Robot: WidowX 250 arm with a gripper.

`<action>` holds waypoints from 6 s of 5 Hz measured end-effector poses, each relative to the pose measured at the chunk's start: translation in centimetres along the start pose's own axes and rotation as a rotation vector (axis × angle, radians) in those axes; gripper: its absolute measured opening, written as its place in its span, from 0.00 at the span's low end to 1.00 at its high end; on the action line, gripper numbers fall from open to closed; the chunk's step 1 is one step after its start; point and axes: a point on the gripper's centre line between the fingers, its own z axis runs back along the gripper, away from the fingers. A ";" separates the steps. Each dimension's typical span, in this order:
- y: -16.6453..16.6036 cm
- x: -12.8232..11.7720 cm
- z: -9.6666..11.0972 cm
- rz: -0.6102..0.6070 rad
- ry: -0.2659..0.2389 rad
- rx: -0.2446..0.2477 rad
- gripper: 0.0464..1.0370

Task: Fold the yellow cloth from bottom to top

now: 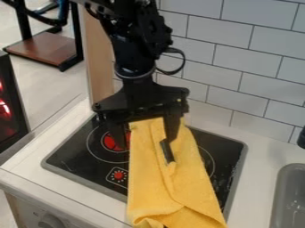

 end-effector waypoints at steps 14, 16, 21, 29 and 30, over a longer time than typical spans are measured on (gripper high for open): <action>0.0 -8.6 -4.2 -0.158 0.114 0.095 0.00; -1.6 -3.8 -2.0 -0.013 0.049 0.026 0.00; -2.7 7.4 -5.3 0.325 -0.018 0.092 0.00; 1.8 7.6 -10.9 0.384 0.048 0.220 0.50; 1.7 7.4 -10.1 0.370 0.045 0.203 0.78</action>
